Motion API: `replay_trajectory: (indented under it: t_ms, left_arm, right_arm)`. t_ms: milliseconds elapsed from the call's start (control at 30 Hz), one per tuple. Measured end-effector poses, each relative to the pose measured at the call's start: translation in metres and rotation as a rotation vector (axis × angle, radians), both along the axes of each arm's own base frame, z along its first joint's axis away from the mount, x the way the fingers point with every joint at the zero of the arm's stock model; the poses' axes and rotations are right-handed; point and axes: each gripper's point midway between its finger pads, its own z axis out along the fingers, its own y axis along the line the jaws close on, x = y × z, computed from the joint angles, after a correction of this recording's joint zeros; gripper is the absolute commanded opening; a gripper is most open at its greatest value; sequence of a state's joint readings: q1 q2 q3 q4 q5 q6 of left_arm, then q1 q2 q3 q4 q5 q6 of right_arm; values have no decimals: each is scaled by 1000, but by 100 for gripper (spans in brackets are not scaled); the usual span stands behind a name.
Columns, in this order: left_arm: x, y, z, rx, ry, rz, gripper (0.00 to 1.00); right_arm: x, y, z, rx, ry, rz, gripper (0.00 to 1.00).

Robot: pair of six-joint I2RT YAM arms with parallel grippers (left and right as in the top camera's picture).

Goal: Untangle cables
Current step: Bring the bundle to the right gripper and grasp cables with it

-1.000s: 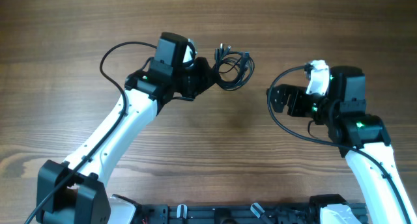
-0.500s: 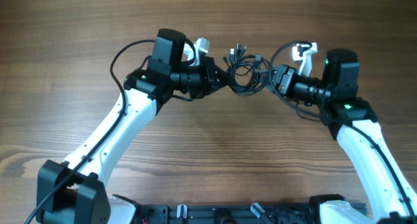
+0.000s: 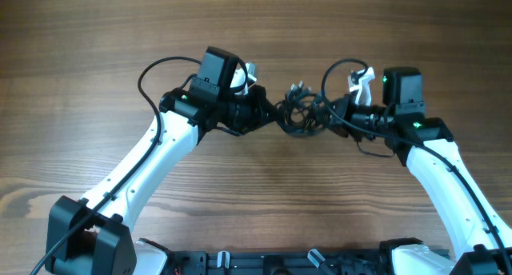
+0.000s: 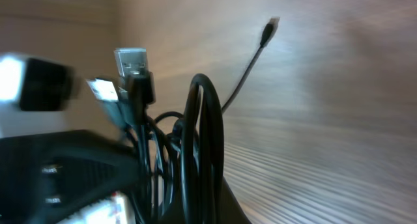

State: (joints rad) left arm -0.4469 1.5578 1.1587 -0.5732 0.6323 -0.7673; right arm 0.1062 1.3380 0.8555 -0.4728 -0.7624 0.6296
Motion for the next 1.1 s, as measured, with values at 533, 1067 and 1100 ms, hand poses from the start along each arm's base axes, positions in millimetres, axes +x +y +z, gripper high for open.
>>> replay_trajectory:
  t_ms: [533, 1067, 1100]
  left_arm:
    - [25, 49, -27, 253, -71, 148, 35]
    - [-45, -36, -15, 143, -250, -368, 28]
    - [-44, -37, -13, 138, -259, -366, 28]
  right_arm:
    - [15, -32, -18, -190, -79, -52, 4]
    - [24, -41, -22, -195, 1, -205, 4]
    - [24, -37, -20, -192, -17, -184, 4]
